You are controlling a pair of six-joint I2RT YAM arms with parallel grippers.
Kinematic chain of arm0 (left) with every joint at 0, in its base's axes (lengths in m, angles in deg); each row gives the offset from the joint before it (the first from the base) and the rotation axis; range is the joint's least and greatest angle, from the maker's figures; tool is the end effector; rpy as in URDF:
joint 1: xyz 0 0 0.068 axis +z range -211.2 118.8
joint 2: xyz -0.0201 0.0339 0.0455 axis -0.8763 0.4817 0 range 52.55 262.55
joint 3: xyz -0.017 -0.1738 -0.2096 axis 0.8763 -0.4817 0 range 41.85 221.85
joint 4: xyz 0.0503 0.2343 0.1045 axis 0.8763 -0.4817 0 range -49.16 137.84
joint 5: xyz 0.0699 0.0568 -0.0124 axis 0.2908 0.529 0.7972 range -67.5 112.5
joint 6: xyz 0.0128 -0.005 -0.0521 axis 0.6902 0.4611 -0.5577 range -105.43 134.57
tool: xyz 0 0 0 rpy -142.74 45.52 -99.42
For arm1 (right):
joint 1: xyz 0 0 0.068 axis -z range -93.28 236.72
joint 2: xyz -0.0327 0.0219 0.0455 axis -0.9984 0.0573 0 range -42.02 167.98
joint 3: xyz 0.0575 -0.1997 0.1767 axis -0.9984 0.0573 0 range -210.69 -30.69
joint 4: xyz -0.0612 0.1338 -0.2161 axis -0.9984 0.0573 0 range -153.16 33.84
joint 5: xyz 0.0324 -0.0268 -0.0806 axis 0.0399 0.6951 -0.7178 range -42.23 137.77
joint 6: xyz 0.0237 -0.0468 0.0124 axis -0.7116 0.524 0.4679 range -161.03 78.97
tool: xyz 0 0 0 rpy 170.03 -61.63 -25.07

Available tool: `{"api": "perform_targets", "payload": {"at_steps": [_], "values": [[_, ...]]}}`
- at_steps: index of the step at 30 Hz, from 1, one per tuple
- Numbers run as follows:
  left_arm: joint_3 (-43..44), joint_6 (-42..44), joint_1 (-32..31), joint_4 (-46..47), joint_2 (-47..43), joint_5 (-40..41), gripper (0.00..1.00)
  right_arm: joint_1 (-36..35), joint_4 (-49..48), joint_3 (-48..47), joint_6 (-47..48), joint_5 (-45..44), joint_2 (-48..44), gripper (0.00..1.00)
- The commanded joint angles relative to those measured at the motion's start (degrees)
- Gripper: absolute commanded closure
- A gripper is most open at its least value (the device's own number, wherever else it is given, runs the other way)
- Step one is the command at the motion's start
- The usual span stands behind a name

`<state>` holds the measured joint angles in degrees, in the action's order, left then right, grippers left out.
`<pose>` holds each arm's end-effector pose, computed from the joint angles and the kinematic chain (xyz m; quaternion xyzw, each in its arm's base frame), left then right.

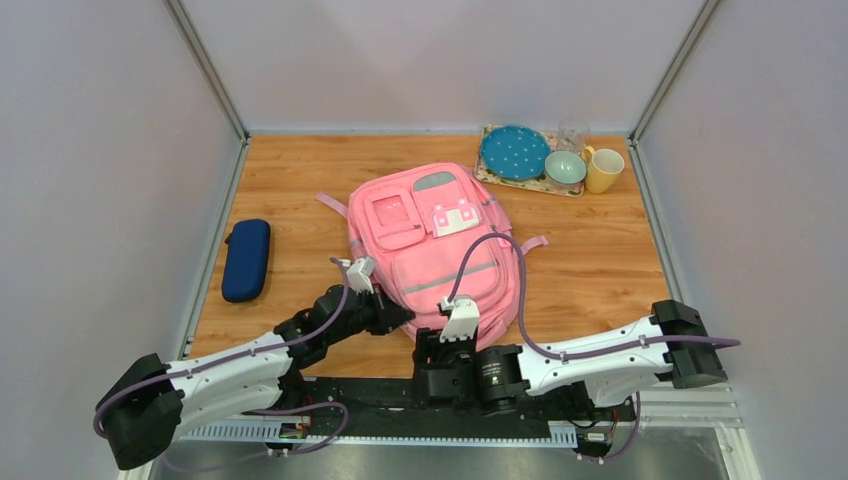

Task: Pack the student bag
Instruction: Zip the student bag at the center of the board.

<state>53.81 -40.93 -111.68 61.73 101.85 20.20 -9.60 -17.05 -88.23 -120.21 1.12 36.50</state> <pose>0.1132 -0.1394 0.1692 -0.0256 0.8355 -0.4482 0.3168 -0.0024 0.2573 0.2498 -0.0563 0.9016 0.1670 0.3950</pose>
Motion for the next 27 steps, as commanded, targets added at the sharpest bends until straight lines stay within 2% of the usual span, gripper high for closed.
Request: {"api": "perform_targets", "payload": {"at_steps": [1,9,19,27], "values": [[3.59,2.24,-1.29,1.66,0.54,-6.48,1.0,0.07,-1.98,-1.09,-4.49,-4.77,0.41,0.35],[5.35,2.16,-1.38,1.14,0.62,-10.35,1.0,0.95,-11.04,3.93,-4.23,-0.02,1.46,0.42],[5.78,0.31,-1.38,1.23,0.01,-11.05,1.0,4.2,-7.26,0.5,-4.76,-3.7,9.19,0.43],[5.96,-0.83,-1.38,1.84,1.06,-12.11,1.0,6.84,-4.72,-3.01,-6.94,-9.33,14.9,0.54]]}}
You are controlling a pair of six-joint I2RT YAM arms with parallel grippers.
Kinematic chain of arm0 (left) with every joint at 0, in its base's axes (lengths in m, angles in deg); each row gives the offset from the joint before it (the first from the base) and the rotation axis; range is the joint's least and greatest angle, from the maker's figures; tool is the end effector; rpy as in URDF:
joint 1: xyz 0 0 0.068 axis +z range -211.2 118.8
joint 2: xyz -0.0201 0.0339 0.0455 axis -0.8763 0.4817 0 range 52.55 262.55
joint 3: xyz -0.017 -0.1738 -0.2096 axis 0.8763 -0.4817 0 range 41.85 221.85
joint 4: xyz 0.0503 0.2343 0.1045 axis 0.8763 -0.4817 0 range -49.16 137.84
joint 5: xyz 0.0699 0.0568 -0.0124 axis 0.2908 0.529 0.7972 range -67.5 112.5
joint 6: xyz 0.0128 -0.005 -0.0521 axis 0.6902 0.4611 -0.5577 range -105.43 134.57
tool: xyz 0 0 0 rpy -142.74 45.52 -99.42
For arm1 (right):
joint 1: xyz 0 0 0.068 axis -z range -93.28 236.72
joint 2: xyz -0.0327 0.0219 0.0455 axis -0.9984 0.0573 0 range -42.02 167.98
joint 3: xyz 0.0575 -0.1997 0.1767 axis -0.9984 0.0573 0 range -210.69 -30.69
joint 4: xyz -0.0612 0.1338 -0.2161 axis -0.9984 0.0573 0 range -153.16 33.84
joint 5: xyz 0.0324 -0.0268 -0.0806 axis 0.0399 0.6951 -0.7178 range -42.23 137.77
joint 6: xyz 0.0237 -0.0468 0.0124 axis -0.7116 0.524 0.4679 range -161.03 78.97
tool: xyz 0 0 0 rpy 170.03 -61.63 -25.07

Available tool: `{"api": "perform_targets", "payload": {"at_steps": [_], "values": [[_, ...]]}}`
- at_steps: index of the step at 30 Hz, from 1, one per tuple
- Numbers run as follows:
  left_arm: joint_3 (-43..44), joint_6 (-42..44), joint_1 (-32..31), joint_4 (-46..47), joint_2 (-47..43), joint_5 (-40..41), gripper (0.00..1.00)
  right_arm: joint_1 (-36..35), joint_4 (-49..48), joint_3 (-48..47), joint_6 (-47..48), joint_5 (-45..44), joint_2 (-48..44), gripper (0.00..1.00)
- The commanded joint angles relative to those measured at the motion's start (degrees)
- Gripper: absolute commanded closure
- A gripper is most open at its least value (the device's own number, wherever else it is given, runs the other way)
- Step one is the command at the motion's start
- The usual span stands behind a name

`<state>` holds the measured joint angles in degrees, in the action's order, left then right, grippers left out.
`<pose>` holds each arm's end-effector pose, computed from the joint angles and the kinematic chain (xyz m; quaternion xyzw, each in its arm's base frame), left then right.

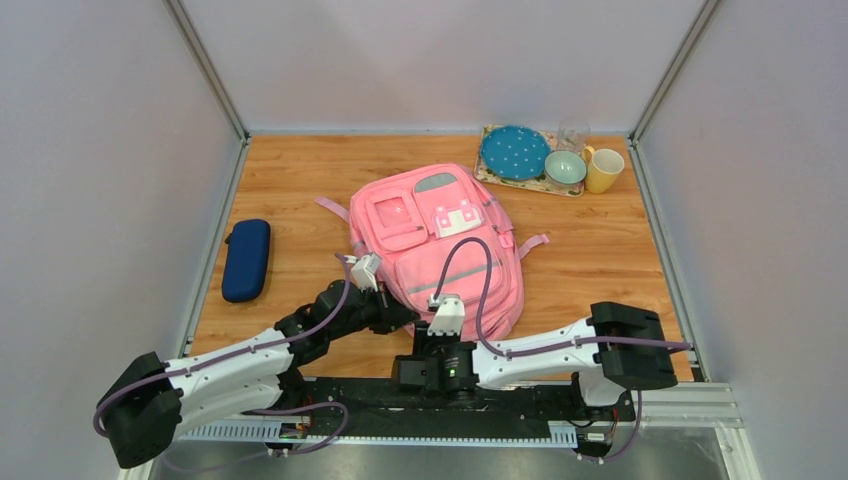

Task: Pack the student bag
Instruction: Zip the student bag at the center of the board.

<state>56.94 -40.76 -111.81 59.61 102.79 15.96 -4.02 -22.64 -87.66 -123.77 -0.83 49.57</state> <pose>0.1152 -0.1466 0.1811 -0.0031 0.8349 -0.4665 0.2922 0.0231 0.2884 0.1932 -0.0099 0.9052 0.0944 0.4142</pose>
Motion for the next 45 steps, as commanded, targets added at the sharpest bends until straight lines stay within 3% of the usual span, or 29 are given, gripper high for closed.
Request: {"api": "perform_targets", "payload": {"at_steps": [1,5,9,12,17,20,21,23,26,32,35,36,37,40,45], "values": [[2.92,-1.09,-1.33,3.96,0.21,-8.04,1.0,1.44,2.45,-4.2,-4.61,-7.74,3.32,0.55],[3.19,-1.18,-1.33,3.87,0.56,-8.22,1.0,1.44,8.79,-6.31,-8.66,-9.06,6.23,0.63],[3.1,-1.01,-1.25,4.05,0.56,-7.87,1.0,1.36,8.79,-6.4,-8.49,-8.01,7.72,0.82],[3.1,-0.92,-1.33,3.96,0.65,-7.78,1.0,1.0,10.28,-7.1,-9.1,-7.91,8.51,0.92],[3.1,-0.66,-1.25,3.7,0.3,-7.08,1.0,-0.31,14.75,-7.98,-11.82,-7.92,9.48,0.97],[3.19,-0.3,-1.25,3.52,0.21,-6.64,1.0,-0.67,18.45,-8.42,-14.99,-8.0,10.18,0.95],[3.19,-0.39,-1.25,3.52,0.21,-6.64,1.0,-0.75,18.9,-8.42,-15.52,-8.0,10.27,0.81],[3.19,-0.3,-1.25,3.7,0.21,-6.64,1.0,-1.02,18.64,-8.16,-15.61,-7.83,10.19,0.73],[3.19,-0.48,-1.25,3.87,0.12,-6.55,1.0,-1.11,17.24,-7.72,-14.73,-7.65,10.1,0.79],[3.28,-0.39,-1.25,3.61,-0.05,-6.2,1.0,-1.19,17.76,-7.72,-14.64,-7.39,9.75,1.0],[3.45,0.66,-1.25,2.13,-0.31,-5.23,1.0,-1.98,17.58,-7.72,-13.86,-8.09,8.52,0.98],[3.8,1.01,-1.25,1.59,-0.4,-4.97,1.0,-2.25,17.67,-7.72,-13.68,-8.0,8.17,0.86],[3.89,1.54,-1.25,1.24,-0.49,-4.45,1.0,-2.86,17.58,-7.54,-13.59,-8.09,7.82,0.8],[3.89,1.81,-1.33,0.97,-0.67,-4.44,1.0,-3.22,16.44,-6.84,-12.98,-7.56,7.11,0.73],[3.45,1.19,-1.25,2.2,-0.58,-5.05,1.0,-2.95,15.3,-5.43,-13.15,-7.3,7.46,0.97]]}}
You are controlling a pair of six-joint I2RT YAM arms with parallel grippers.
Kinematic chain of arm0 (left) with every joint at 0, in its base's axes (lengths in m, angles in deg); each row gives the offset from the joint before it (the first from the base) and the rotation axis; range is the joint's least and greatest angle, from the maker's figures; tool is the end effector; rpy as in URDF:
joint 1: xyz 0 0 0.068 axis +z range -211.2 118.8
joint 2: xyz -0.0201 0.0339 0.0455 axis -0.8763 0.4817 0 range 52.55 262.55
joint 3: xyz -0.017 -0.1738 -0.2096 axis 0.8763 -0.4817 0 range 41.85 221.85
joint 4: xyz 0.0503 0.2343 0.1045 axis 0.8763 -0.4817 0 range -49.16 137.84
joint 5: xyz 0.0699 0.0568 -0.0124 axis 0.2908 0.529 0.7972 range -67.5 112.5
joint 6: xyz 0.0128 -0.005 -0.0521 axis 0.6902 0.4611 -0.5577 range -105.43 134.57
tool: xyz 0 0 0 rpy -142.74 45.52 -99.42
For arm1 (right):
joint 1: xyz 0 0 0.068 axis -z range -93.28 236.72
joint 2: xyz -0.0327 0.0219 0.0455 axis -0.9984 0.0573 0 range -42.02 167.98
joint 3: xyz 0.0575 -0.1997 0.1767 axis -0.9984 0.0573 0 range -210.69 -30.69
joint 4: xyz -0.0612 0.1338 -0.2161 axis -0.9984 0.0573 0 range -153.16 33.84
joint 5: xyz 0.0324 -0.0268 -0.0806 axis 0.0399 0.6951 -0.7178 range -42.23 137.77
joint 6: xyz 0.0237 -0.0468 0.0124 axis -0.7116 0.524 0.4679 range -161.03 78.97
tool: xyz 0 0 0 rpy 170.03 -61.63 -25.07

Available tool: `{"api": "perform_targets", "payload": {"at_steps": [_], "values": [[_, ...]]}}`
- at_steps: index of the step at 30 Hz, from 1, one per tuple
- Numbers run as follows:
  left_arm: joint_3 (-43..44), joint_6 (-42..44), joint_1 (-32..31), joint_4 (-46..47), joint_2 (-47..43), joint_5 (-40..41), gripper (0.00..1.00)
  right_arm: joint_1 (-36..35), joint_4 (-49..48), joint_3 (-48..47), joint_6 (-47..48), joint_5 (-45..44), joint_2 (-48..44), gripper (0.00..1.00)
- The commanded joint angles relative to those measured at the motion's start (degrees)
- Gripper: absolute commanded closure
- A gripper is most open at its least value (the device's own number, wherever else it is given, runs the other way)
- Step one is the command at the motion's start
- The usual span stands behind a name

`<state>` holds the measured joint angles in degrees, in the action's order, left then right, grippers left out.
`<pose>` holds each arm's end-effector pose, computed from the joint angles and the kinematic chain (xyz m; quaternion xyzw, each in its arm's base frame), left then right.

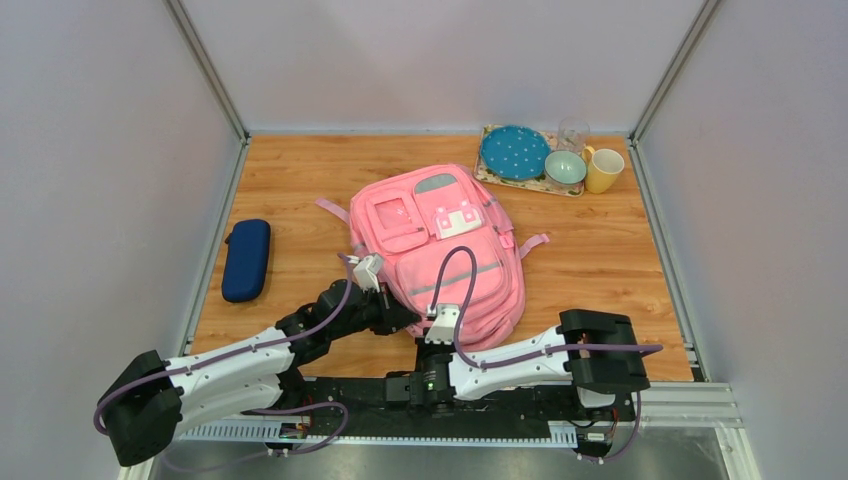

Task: Pack the student bag
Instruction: Zip the student bag at the center of the board.

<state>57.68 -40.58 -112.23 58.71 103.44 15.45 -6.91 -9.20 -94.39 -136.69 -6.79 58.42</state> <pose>0.1150 -0.1491 0.1820 0.0032 0.8386 -0.4646 0.2844 0.0101 0.3001 0.1800 0.0130 0.8886 0.0317 0.4573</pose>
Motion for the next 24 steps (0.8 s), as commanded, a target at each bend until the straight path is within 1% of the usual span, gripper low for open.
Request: {"api": "perform_targets", "payload": {"at_steps": [1,2,7,9,10,12,13,14,16,17,19,21,24], "values": [[2.71,0.93,-0.92,3.19,-1.24,-4.73,1.0,0.11,1.86,1.3,-0.14,-1.33,-1.39,0.99],[2.62,0.93,-0.83,3.19,-1.15,-4.82,1.0,0.11,1.77,1.3,-0.06,-1.25,-1.3,1.0],[2.8,1.63,-0.83,2.84,-1.32,-4.38,1.0,0.02,2.65,1.12,0.9,-1.24,-2.61,1.0],[3.41,3.2,-0.74,1.09,-1.41,-3.42,1.0,-0.24,0.03,1.3,5.02,-1.07,-3.93,1.0],[3.76,4.08,-0.83,0.04,-1.5,-2.89,1.0,-0.42,-1.47,2.0,8.52,-0.55,-4.98,1.0],[4.99,6.97,-0.65,-4.27,-1.85,-0.26,1.0,-0.59,-5.24,3.84,11.44,1.3,-9.11,1.0],[5.26,7.86,-0.48,-5.85,-2.29,0.45,1.0,-0.33,-9.09,7.59,15.72,2.78,-10.87,1.0],[5.43,8.65,0.13,-8.3,-2.73,1.15,1.0,-0.16,-15.31,9.37,19.85,5.84,-14.28,1.0],[5.35,10.68,1.36,-10.34,-4.3,2.21,1.0,0.11,-18.96,13.15,20.68,8.5,-17.11,1.0],[5.09,11.12,3.37,-12.52,-4.92,2.3,1.0,0.11,-20.71,16.73,19.82,10.69,-19.91,1.0],[4.82,12.26,5.57,-15.34,-7.29,1.95,1.0,0.72,-22.56,21.31,19.46,13.24,-22.56,1.0],[3.59,12.97,8.82,-16.32,-9.74,0.73,1.0,0.9,-23.72,23.61,19.81,14.04,-26.15,1.0],[1.83,12.62,11.55,-16.24,-11.51,-2.17,1.0,1.6,-26.52,26.96,21.12,15.1,-29.59,1.0]]}}
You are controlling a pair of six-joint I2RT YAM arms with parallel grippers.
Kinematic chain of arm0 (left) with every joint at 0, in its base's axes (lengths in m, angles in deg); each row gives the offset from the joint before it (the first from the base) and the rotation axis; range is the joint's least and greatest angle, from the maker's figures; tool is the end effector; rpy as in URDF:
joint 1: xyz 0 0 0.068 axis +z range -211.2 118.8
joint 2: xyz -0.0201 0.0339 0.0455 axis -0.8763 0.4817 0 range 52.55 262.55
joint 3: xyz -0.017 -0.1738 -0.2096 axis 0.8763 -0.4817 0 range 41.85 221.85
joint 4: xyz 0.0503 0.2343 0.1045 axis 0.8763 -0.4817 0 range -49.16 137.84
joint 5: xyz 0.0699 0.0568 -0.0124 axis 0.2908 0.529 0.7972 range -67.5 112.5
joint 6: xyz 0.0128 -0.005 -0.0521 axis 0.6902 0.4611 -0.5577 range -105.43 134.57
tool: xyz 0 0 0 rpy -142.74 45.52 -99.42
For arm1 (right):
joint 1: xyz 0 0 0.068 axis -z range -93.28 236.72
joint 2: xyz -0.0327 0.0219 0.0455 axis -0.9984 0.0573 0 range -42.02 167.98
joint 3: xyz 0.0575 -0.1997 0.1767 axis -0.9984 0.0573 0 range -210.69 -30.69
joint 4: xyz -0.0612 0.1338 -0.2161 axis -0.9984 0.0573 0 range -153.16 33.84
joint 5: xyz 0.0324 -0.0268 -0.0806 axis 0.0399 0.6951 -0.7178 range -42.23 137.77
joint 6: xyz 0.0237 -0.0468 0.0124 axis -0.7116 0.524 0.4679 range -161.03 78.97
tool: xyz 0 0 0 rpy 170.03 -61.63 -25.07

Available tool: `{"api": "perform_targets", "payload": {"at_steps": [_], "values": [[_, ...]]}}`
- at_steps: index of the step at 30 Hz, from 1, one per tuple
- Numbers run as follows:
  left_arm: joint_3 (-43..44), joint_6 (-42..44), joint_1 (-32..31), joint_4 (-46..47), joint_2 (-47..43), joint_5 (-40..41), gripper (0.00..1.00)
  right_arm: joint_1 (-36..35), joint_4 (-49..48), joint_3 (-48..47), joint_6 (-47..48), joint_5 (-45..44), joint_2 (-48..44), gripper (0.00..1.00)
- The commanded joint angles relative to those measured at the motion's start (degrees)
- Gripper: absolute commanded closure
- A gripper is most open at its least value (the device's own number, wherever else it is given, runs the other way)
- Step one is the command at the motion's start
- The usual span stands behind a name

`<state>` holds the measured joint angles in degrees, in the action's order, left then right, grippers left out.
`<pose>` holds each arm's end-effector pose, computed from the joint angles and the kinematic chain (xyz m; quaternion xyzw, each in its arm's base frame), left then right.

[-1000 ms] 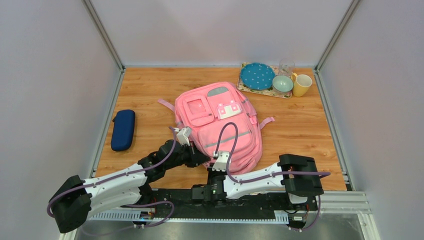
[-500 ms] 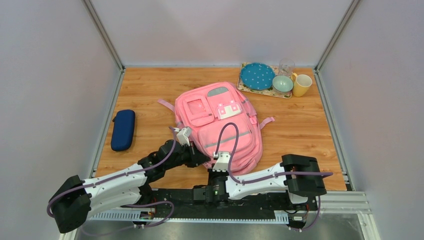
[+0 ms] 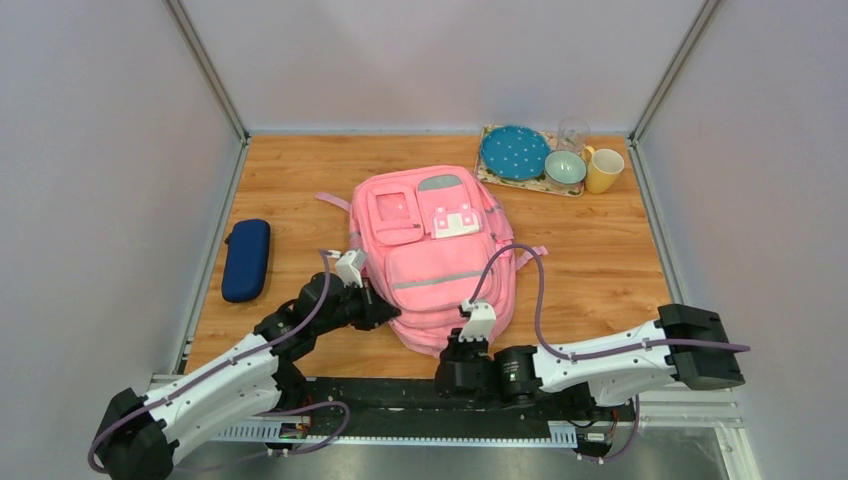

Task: Pack the student bag
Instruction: Zip the student bag at the center of the board.

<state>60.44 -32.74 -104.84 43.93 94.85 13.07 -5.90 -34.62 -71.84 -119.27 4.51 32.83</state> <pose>0.1189 -0.1215 0.1971 0.0152 0.8534 -0.4173 0.3118 0.0137 0.2356 0.1938 -0.0252 0.9064 0.1937 0.3745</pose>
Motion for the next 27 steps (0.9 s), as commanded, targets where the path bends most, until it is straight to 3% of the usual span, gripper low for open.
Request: {"api": "perform_targets", "payload": {"at_steps": [1,8,15,22,25,27], "values": [[-1.18,4.6,4.26,-1.02,-2.93,-0.67,1.0,0.86,-0.94,4.76,3.53,3.89,-4.62,1.0],[-1.01,4.59,4.35,-0.14,-2.58,-2.79,1.0,2.44,-0.24,6.6,1.25,3.72,-5.24,1.0],[1.1,8.81,8.21,-11.02,-6.88,1.17,1.0,7.44,1.44,11.17,-1.75,4.42,-10.5,1.0],[0.66,9.69,11.73,-11.49,-5.83,-5.94,1.0,10.18,-4.54,12.23,8.18,6.61,-16.23,1.0],[-1.09,8.2,11.73,-8.5,-5.57,-8.41,0.89,10.18,-5.94,9.86,10.91,9.15,-13.51,1.0],[-1.1,7.93,11.73,-8.05,-5.65,-9.2,0.75,10.18,-7.6,9.24,11.0,10.21,-11.75,1.0]]}}
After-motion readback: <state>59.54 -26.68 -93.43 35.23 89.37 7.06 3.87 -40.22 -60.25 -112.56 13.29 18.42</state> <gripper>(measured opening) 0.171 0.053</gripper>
